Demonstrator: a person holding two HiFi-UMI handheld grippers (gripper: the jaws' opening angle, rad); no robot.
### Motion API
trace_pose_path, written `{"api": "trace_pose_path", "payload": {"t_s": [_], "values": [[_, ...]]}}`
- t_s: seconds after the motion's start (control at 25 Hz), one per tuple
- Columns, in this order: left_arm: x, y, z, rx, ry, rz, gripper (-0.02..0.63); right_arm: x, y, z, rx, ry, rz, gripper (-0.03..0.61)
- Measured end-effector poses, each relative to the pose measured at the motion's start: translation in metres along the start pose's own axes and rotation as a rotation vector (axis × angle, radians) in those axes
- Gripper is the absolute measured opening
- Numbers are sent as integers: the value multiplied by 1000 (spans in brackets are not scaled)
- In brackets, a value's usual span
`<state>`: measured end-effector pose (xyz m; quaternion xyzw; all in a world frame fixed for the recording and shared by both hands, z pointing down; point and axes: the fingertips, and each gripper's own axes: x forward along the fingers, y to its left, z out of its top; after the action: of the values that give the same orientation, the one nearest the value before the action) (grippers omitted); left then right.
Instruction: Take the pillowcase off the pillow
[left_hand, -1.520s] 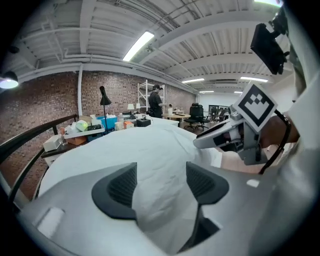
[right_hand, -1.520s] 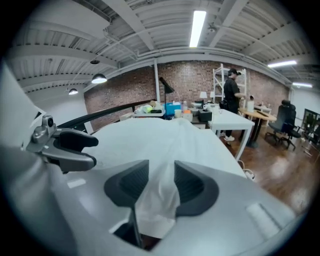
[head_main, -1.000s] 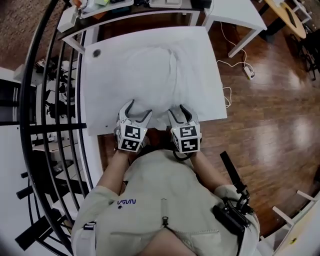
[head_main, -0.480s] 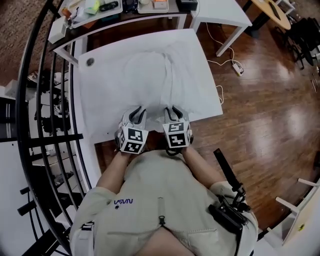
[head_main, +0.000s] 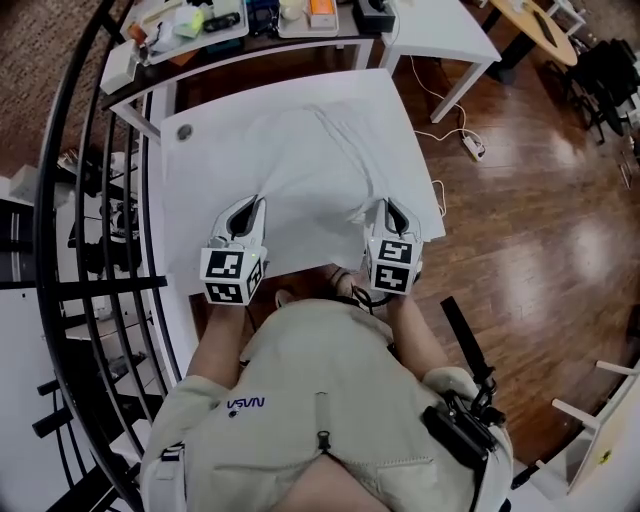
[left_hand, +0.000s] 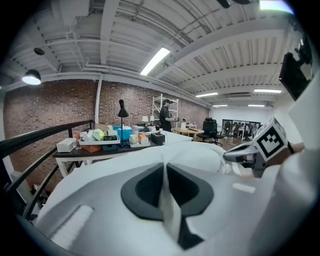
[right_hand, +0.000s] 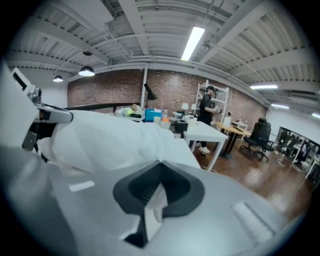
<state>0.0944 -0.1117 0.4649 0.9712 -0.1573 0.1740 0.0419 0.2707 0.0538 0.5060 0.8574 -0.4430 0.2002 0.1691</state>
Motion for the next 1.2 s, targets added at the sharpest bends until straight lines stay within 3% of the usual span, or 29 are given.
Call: {"api": "trace_pose_path", "payload": {"t_s": [0.2, 0.32, 0.44, 0.6, 0.8, 0.92, 1.2], "values": [[-10, 24, -21, -141, 9, 54, 17, 10, -70, -27, 80, 73, -145, 6], [-22, 38, -42, -161, 55, 79, 17, 18, -90, -57, 117, 142, -93, 6], [-25, 29, -61, -126, 99, 54, 18, 16, -74, -75, 86, 177, -30, 6], [-22, 13, -79, -115, 134, 48, 23, 16, -54, -92, 83, 210, -9, 8], [-23, 10, -86, -114, 130, 45, 43, 13, -57, -82, 78, 180, 2, 37], [-24, 6, -81, -103, 126, 43, 92, 10, -59, -75, 86, 153, 13, 58], [-38, -5, -47, -76, 64, 43, 120, -9, -53, -27, 105, 10, 53, 71]]}}
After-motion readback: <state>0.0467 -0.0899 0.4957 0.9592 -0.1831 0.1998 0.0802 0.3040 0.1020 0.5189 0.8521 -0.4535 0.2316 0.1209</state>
